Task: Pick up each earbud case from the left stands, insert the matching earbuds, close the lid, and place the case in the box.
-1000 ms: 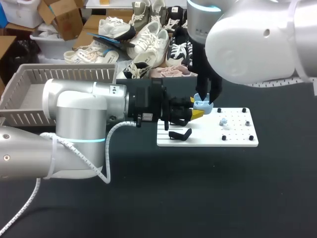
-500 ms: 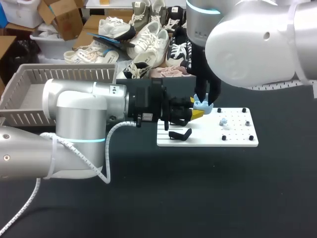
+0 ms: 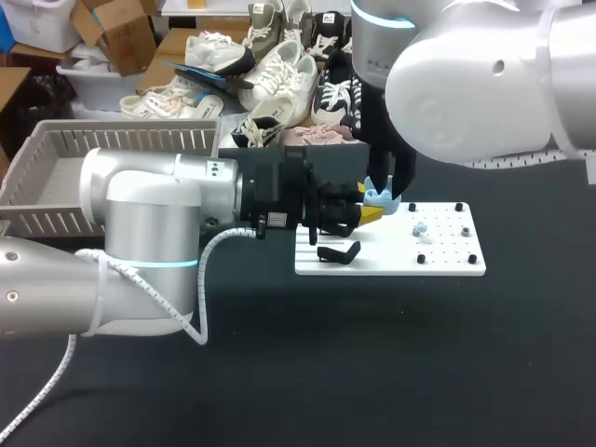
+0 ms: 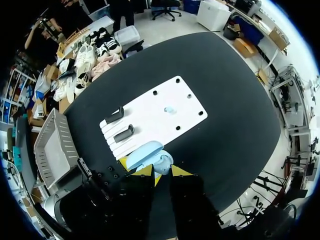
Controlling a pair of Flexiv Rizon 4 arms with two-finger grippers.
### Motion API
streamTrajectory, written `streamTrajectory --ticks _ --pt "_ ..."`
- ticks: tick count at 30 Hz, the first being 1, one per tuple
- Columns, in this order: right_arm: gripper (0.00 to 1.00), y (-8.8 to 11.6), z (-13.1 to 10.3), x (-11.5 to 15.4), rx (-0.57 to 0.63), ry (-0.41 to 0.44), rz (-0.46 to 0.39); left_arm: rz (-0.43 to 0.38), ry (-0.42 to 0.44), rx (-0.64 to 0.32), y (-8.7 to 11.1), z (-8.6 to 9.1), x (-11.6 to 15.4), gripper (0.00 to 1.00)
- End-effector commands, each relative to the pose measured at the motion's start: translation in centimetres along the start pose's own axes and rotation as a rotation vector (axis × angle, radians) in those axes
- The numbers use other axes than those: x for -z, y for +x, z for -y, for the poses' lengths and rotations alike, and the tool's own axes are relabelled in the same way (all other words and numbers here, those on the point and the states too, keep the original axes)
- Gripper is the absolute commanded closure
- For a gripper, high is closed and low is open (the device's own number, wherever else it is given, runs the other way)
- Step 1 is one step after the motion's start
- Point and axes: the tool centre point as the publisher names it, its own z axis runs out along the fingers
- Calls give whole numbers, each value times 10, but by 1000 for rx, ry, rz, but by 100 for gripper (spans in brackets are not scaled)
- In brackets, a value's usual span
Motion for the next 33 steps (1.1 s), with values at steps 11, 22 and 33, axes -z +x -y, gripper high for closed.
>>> streamTrajectory --ticks 11,22,33 --pt "100 1 1 -3 0 -10 -10 2 -8 -2 1 1 0 100" --pt "78 1 3 -4 2 -20 -15 2 -8 -2 1 1 0 100" --pt "73 5 8 2 9 -28 -6 2 -8 -2 1 1 0 100"
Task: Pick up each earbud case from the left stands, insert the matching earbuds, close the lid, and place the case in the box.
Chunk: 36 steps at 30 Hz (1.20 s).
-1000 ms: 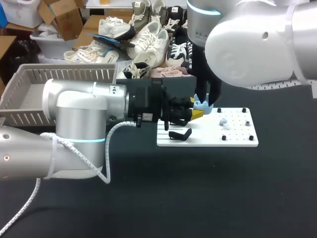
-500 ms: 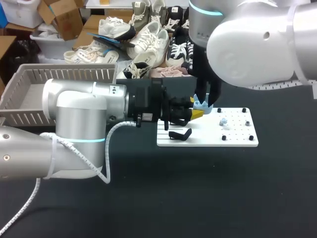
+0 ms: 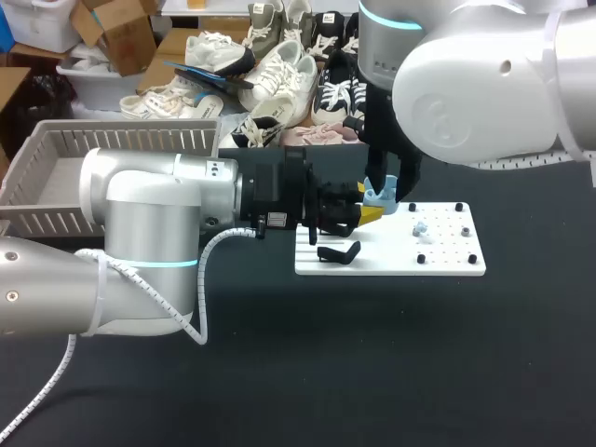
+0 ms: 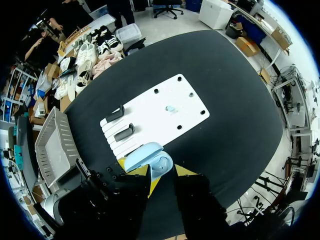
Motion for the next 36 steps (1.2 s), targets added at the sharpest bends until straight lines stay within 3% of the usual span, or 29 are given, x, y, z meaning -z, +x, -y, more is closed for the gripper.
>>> streamTrajectory --ticks 1,5,9,15,19,28,36 --pt "73 6 9 7 7 -15 21 2 -7 -1 1 2 -1 100" --pt "73 11 18 14 37 -25 53 2 -7 -1 1 2 -1 100" --pt "81 14 28 19 73 -47 95 2 -7 -1 1 2 -1 100" --pt "68 14 47 21 127 -87 163 2 -7 -1 1 2 -1 100" --pt "65 11 60 19 143 -105 203 2 -7 -1 1 2 -1 100" --pt "63 -1 79 0 208 -137 235 2 -7 -1 1 2 -1 100" --pt "66 -11 86 -32 245 -179 202 2 -7 -1 1 2 -1 100"
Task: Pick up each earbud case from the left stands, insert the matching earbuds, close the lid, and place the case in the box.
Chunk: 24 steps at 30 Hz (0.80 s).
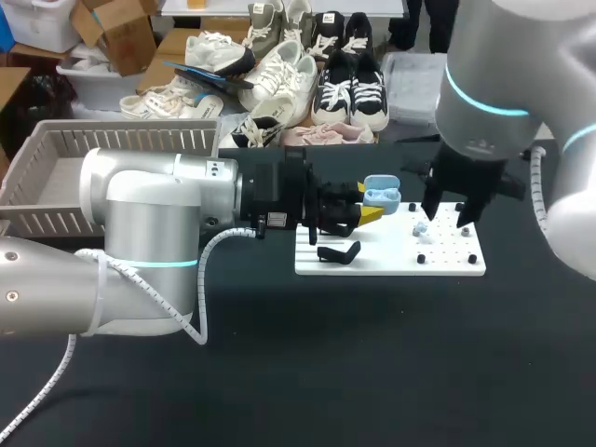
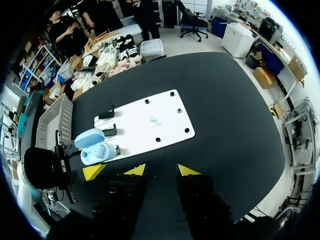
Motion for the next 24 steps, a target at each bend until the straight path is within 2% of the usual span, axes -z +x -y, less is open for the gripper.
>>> streamTrajectory --ticks 1,13,24 --pt "66 -1 9 -21 12 -80 22 2 -7 -1 1 2 -1 100" --pt "67 -24 11 -71 51 -147 -20 2 -7 -1 1 2 -1 100" --pt "67 -40 3 -98 56 -173 -55 2 -7 -1 1 2 -1 100"
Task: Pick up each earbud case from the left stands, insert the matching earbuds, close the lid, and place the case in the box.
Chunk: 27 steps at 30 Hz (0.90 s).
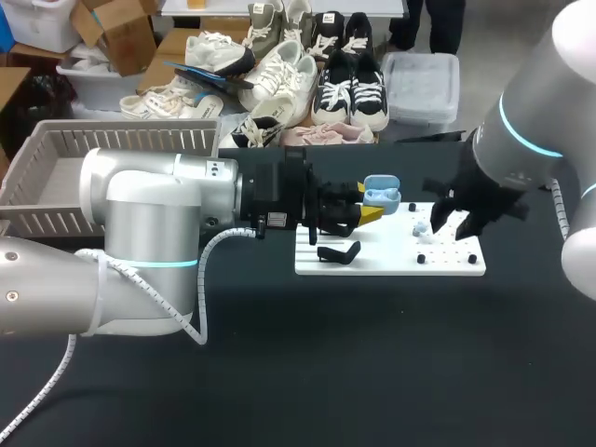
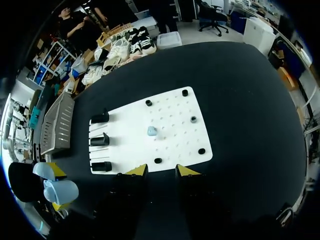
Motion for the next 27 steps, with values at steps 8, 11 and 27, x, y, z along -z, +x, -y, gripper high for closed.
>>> streamTrajectory --ticks 8,11,27 --pt "67 -21 -5 -20 -10 -7 -20 2 -7 -1 1 1 -1 100" --pt "67 -24 -6 -24 -12 -8 -24 2 -7 -1 1 1 -1 100" --pt "65 -28 -16 -46 -38 -38 -48 2 -7 -1 1 1 -1 100"
